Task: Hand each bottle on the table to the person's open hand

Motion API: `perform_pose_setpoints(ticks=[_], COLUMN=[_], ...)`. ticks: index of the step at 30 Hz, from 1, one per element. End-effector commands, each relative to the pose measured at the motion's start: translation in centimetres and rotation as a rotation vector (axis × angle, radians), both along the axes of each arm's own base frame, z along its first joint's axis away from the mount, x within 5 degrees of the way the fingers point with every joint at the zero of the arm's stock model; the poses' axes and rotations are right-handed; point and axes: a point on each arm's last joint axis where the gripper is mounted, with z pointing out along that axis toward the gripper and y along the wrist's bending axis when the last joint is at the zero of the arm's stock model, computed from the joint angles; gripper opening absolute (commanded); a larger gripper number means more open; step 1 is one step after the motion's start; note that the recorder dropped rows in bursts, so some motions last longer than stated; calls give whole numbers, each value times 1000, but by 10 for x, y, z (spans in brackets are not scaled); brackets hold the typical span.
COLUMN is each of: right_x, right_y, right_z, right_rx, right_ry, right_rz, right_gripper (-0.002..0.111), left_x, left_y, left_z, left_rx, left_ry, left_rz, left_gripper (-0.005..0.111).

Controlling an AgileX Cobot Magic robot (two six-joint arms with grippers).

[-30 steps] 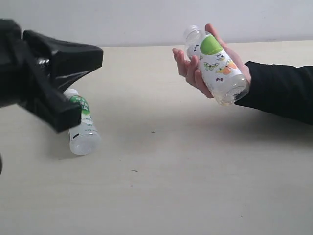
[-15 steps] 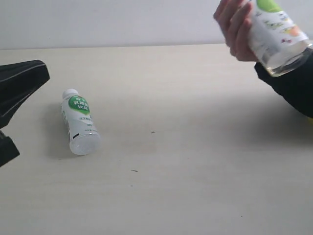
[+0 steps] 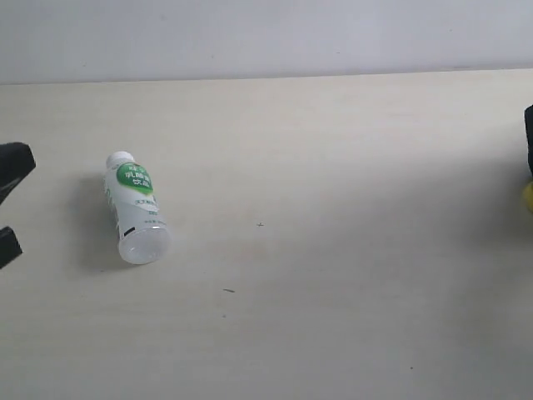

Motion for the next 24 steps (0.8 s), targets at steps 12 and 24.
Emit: perform_pose_setpoints(ticks=[12,24], right_x=[0,0], right_y=[0,0], right_z=[0,0], right_rx=[7,7], right_ry=[-12,-12], right_rz=[-1,-1], right_gripper=[0,0], left_x=[-18,-20], left_y=[0,-5], left_z=[-37,-34], left_rx=[-29,-5], left_ry=[-45,-91], left_rz=[-57,-125], left_gripper=[0,0])
